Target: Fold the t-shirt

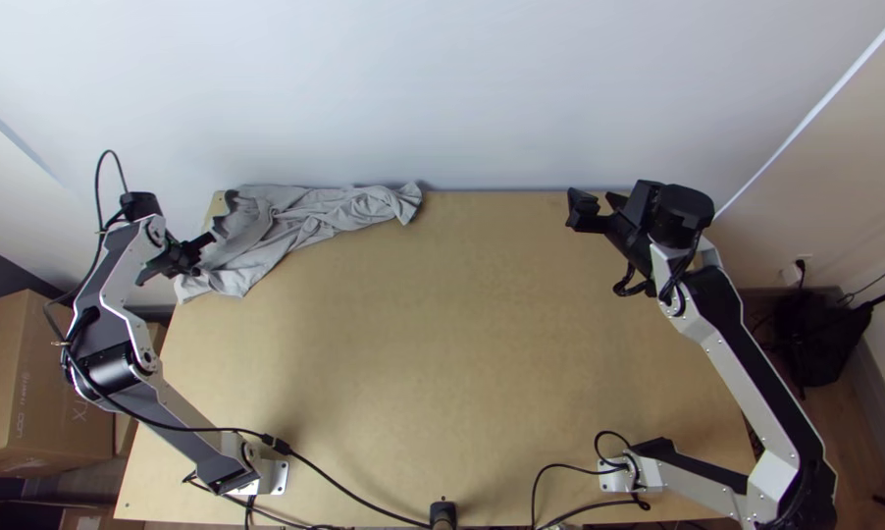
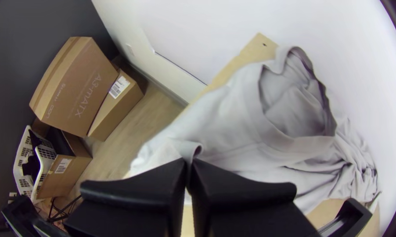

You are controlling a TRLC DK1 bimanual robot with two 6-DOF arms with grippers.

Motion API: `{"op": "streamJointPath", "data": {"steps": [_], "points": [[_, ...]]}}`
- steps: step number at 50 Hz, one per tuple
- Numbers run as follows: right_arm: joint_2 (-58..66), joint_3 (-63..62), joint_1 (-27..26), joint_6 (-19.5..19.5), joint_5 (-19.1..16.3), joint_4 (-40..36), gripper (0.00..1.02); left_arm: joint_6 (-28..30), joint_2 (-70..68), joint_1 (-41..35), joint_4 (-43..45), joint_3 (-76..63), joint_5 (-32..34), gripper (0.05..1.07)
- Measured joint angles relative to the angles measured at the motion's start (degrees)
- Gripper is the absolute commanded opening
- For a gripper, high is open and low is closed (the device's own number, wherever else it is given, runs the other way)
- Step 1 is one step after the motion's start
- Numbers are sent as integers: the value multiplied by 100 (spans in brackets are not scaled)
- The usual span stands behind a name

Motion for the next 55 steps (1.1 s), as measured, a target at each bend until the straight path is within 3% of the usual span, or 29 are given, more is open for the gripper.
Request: {"op": "streamJointPath", "data": {"steps": [11, 28, 55], "points": [[197, 0, 7, 20, 0, 11, 98, -9, -525, -848, -693, 114, 0, 8], [380, 24, -87, 20, -2, 44, 98, -286, -955, -2675, -1947, 1600, -2, 8], [636, 212, -903, 44, 0, 199, 98, -302, -455, -5779, -2120, 1851, -22, 8]]}}
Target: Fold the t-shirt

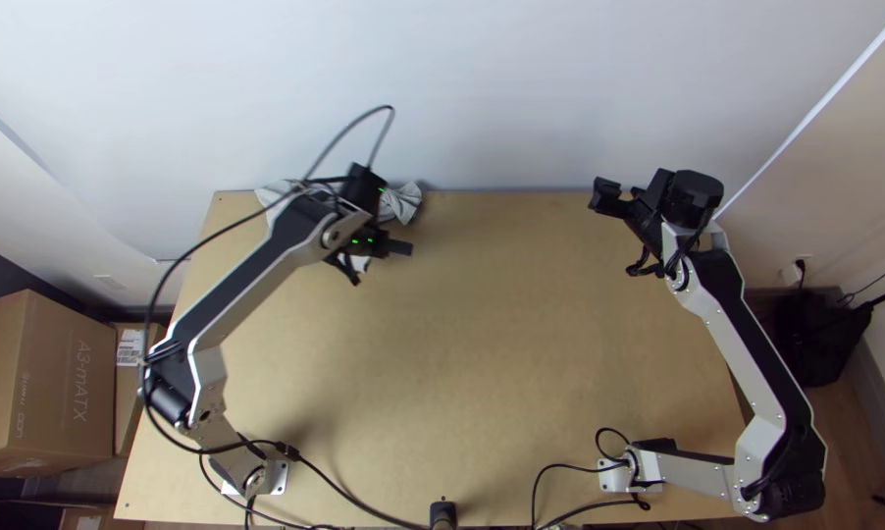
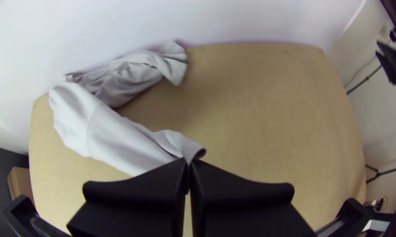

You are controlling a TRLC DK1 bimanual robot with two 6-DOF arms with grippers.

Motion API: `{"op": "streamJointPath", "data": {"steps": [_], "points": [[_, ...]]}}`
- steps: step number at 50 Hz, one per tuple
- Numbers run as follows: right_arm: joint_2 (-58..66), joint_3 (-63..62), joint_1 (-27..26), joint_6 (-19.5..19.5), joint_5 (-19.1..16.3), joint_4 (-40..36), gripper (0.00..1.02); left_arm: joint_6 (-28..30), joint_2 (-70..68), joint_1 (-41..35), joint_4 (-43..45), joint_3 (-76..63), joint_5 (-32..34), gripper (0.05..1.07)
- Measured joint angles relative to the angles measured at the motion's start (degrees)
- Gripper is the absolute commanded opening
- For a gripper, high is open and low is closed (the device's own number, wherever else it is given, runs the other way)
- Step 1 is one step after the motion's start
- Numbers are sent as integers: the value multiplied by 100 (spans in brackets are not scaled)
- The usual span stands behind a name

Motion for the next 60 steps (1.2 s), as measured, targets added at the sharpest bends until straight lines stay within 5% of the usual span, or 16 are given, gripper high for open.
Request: {"op": "streamJointPath", "data": {"steps": [22, 40, 60], "points": [[302, -116, -1139, 33, -157, 195, 98, -7, 2124, -1727, -31, 2144, -83, 8], [433, -756, -2603, 251, -531, 588, 98, -262, 2813, -2544, 1401, 2291, -125, 8], [433, -1427, -3414, 343, -927, 1235, 98, -603, 2975, -3097, 3357, 2293, 459, 8]]}}
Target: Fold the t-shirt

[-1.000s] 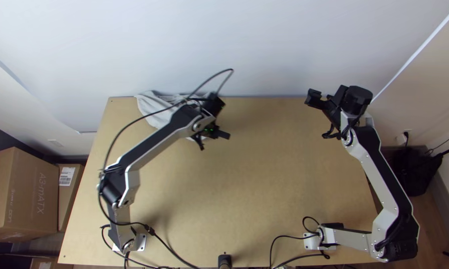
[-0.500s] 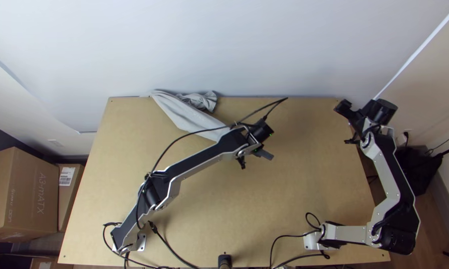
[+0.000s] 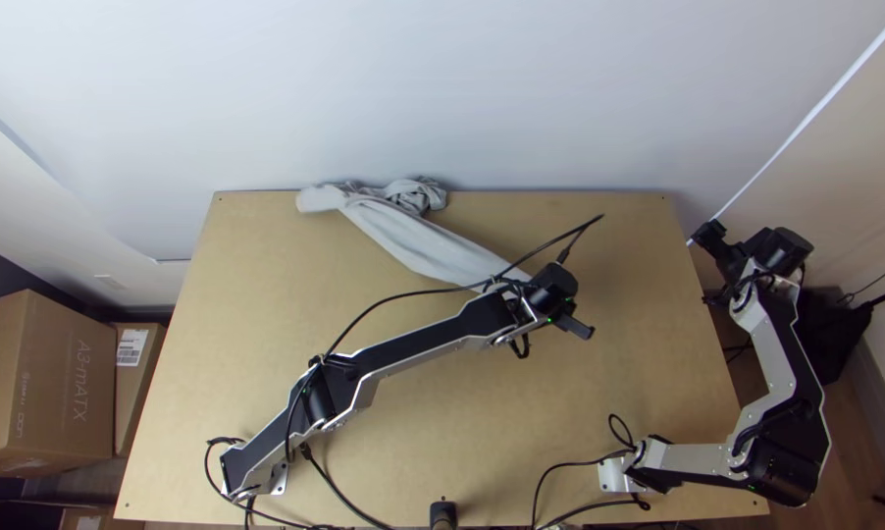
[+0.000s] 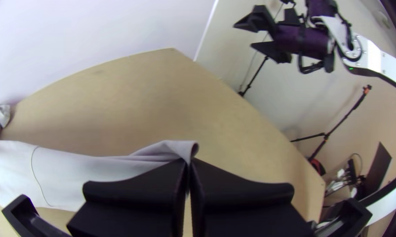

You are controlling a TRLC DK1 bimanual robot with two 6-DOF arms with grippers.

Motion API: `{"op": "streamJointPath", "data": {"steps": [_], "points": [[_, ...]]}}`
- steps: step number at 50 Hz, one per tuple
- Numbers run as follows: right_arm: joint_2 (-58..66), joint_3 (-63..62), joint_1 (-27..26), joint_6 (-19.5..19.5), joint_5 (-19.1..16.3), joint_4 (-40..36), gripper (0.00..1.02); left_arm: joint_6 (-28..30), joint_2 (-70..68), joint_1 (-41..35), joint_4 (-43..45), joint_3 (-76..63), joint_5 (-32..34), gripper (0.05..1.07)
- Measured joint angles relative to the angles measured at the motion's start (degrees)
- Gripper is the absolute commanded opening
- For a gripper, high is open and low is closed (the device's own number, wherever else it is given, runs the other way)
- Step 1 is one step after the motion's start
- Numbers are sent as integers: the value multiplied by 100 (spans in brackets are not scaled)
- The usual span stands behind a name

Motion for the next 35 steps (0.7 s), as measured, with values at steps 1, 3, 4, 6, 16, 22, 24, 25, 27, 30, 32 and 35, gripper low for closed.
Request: {"op": "streamJointPath", "data": {"steps": [1, 3, 4, 6, 16, 22, 24, 25, 27, 30, 32, 35], "points": [[0, -11, -37, 0, -31, 4, 98, -7, 0, -33, 50, 2, 70, 8], [2, -28, -90, 0, -74, 28, 98, -37, -2, -105, 116, 2, 221, 8], [7, -33, -116, 2, -90, 31, 98, -46, -2, -144, 127, 2, 304, 8], [24, -33, -166, 2, -120, 50, 98, -68, -2, -225, 129, 2, 463, 8], [210, -33, -334, 2, -284, 120, 98, -109, -166, -540, -164, -68, 1217, 8], [308, -33, -339, 2, -372, 122, 98, -98, -474, -581, -640, -210, 1539, 8], [332, -33, -339, 2, -387, 133, 98, -83, -577, -581, -730, -260, 1550, 9], [343, -33, -339, 2, -391, 140, 98, -76, -627, -579, -782, -282, 1552, 12], [361, -33, -341, 2, -417, 162, 98, -39, -708, -564, -802, -330, 1552, 29], [376, -33, -341, 2, -503, 162, 98, -33, -793, -529, -820, -374, 1554, 56], [376, -33, -341, 2, -557, 162, 98, -4, -835, -509, -872, -404, 1574, 82], [376, -33, -341, 2, -675, 177, 98, 70, -863, -487, -933, -435, 1587, 103]]}}
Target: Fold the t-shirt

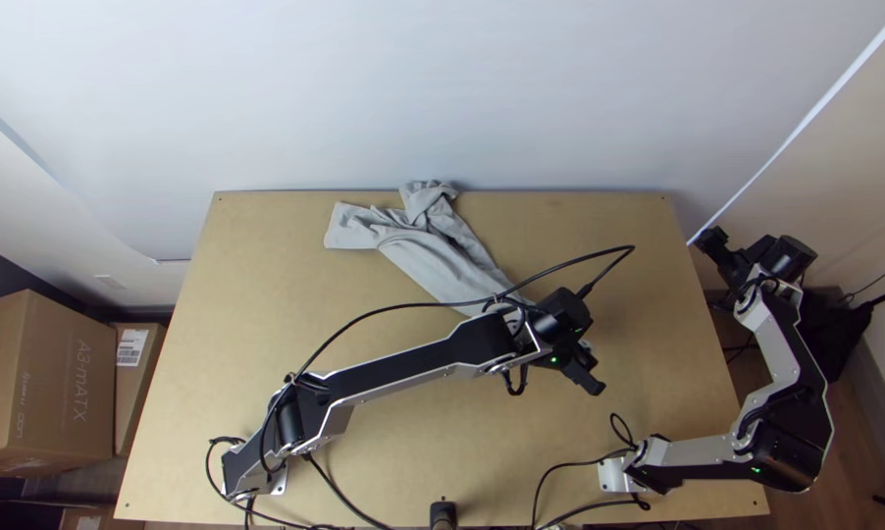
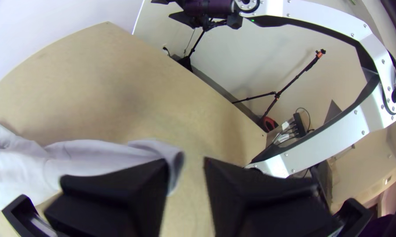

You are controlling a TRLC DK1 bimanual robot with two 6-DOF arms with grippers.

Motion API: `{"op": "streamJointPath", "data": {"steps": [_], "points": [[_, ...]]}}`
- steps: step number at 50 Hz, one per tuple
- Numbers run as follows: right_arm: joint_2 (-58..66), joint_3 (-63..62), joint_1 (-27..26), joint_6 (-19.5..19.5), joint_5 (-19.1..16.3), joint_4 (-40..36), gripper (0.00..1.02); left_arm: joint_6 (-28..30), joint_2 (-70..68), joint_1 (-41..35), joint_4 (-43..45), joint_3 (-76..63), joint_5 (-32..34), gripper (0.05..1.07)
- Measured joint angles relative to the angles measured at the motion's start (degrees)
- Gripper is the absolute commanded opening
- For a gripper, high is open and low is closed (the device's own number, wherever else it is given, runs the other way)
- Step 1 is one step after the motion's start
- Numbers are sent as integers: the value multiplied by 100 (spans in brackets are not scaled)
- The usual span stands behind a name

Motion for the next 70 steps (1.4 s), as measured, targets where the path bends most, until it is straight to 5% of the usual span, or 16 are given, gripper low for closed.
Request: {"op": "streamJointPath", "data": {"steps": [14, 35, 46, 70], "points": [[0, 11, -2, -2, -496, -133, 98, 151, -44, 48, -105, -31, 4, 103], [267, 531, 625, -2, -811, -1753, 98, 33, -463, 857, -328, -24, 4, 103], [546, 1158, 1506, -7, -914, -2496, 98, 33, -634, 1259, -667, -24, 28, 103], [1908, 3582, 3810, -7, -953, -3628, 98, 83, -1665, 3453, -1375, -24, -61, 103]]}}
